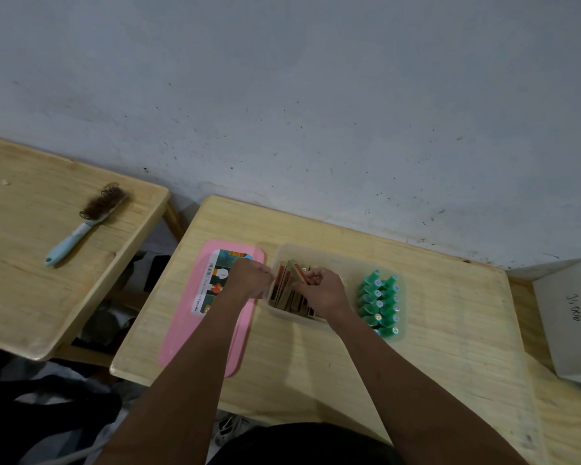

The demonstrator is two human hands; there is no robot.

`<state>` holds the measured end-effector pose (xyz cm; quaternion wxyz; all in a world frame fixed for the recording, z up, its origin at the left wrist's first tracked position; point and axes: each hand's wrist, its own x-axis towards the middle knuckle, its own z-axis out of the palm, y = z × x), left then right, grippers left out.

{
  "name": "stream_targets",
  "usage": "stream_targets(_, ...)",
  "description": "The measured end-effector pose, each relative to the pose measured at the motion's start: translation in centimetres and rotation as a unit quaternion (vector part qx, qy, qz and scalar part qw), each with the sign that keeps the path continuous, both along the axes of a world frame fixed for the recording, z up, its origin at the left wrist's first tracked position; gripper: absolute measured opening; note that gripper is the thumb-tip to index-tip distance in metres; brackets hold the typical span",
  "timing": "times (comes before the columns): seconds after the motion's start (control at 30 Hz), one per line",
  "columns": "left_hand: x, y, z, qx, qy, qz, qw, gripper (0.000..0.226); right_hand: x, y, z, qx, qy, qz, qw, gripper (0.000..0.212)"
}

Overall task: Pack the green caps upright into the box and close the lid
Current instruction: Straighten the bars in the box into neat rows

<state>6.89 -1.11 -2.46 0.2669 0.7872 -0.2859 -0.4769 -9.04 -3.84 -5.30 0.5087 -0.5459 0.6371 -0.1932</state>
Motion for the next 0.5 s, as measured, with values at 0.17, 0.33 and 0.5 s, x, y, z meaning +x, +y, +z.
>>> stream_targets(0.17,0.10,-0.03,-0.38,0.000,0.002,0.006,1.000,0.023,-0.19,0.42,-0.64,-0.039,0.039,0.038,0.998,0.016)
stream_targets(0.33,0.14,0.07,-0.65,-0.020,-0.006,-0.011,1.000,0.019,-0.30,0.82,-0.77,-0.075,0.068,0.062,0.993,0.016)
stream_targets(0.5,0.04,0.07,-0.26,-0.005,0.002,0.007,1.000,0.022,0.23,0.75,-0.43,-0.032,0.047,0.066,0.996,0.022)
